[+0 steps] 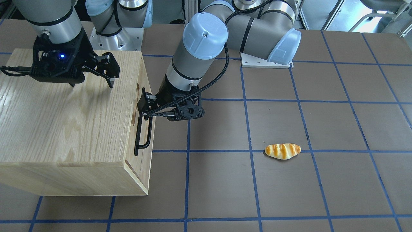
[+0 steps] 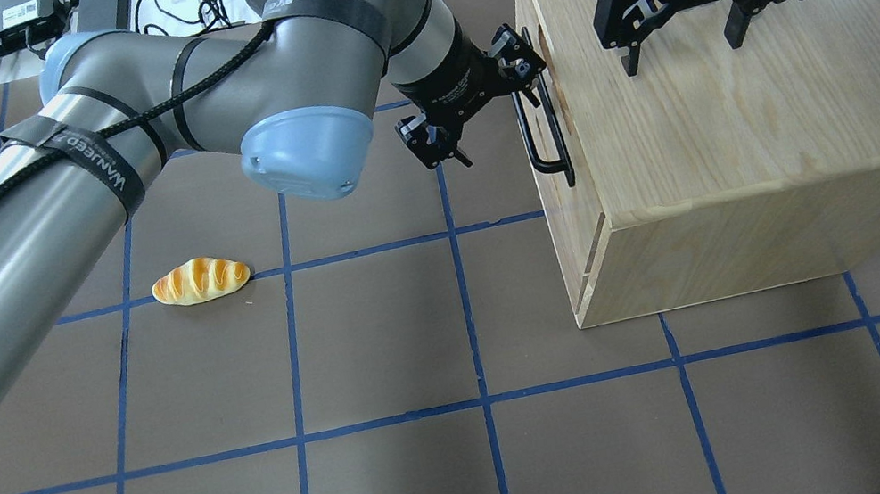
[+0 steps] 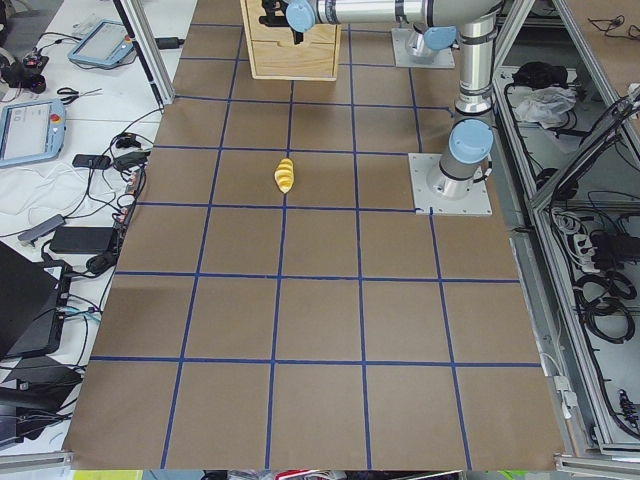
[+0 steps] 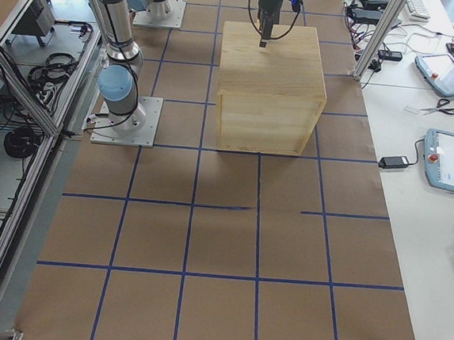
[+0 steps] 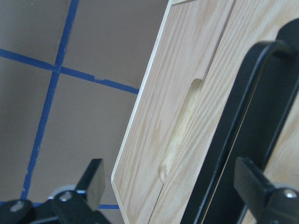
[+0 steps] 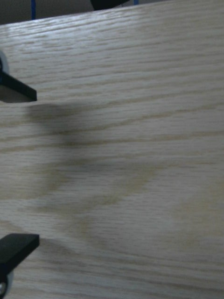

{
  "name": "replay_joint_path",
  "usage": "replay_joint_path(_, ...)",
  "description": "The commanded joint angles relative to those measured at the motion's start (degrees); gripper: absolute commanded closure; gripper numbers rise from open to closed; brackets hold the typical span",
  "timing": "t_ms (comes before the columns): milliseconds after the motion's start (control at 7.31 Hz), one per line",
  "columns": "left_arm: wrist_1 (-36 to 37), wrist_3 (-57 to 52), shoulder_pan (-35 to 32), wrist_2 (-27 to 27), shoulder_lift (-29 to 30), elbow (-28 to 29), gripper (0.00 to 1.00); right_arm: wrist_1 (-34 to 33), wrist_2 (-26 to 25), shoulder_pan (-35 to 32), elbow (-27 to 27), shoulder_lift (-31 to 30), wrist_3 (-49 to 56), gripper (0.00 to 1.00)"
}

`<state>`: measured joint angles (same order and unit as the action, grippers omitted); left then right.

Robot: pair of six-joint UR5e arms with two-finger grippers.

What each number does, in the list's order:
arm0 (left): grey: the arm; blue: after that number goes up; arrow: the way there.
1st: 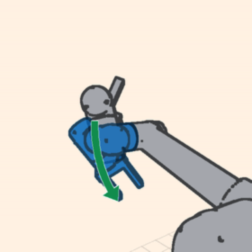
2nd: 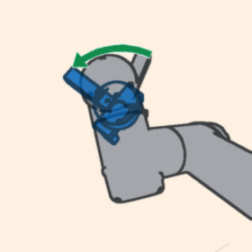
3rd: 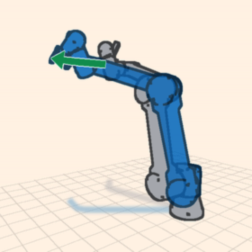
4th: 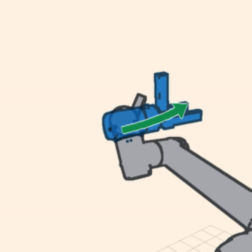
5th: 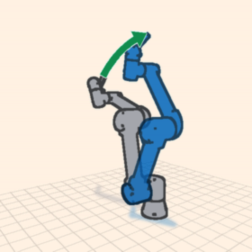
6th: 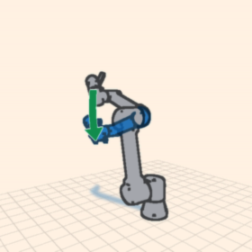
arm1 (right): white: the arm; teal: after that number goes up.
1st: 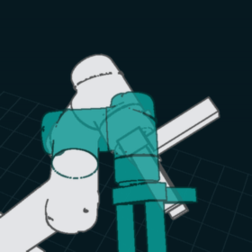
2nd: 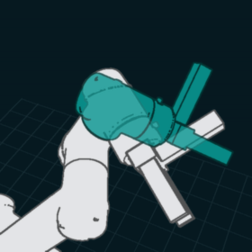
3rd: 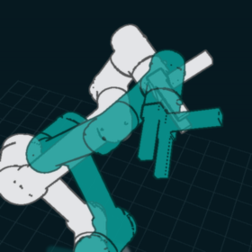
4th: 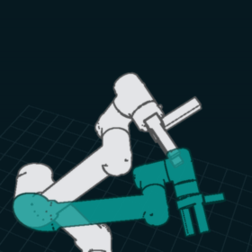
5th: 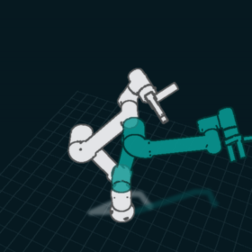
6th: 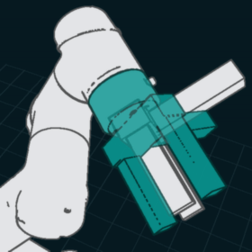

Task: Open upper drawer

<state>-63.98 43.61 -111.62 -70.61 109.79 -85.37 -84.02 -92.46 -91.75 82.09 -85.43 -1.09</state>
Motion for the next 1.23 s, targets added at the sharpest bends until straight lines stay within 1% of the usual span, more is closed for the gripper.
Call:
replay_joint_path(0, 0.0, -0.7, 0.0, -0.1, 0.3, -0.1, 0.00, 0.0, 0.0, 0.0, 0.0, 0.0, -0.1, 0.00)
replay_joint_path(411, 0.0, -4.7, 0.0, -0.1, 0.6, -0.1, 0.00, 0.0, 0.0, 0.0, 0.0, 0.0, -0.1, 0.00)
replay_joint_path(547, 0.0, -7.5, 0.1, 0.0, 0.4, -0.2, 0.00, 0.0, 0.0, 0.0, 0.0, 0.0, 0.0, 0.00)
replay_joint_path(684, -0.3, -12.5, 0.5, 0.0, 0.3, -0.2, 0.00, 0.0, 0.0, 0.0, 0.0, 0.0, 0.0, 0.00)
replay_joint_path(1095, -0.3, -15.7, 0.6, 0.0, 0.3, -0.3, 0.00, 0.0, 0.0, 0.0, 0.0, 0.0, 0.0, 0.00)
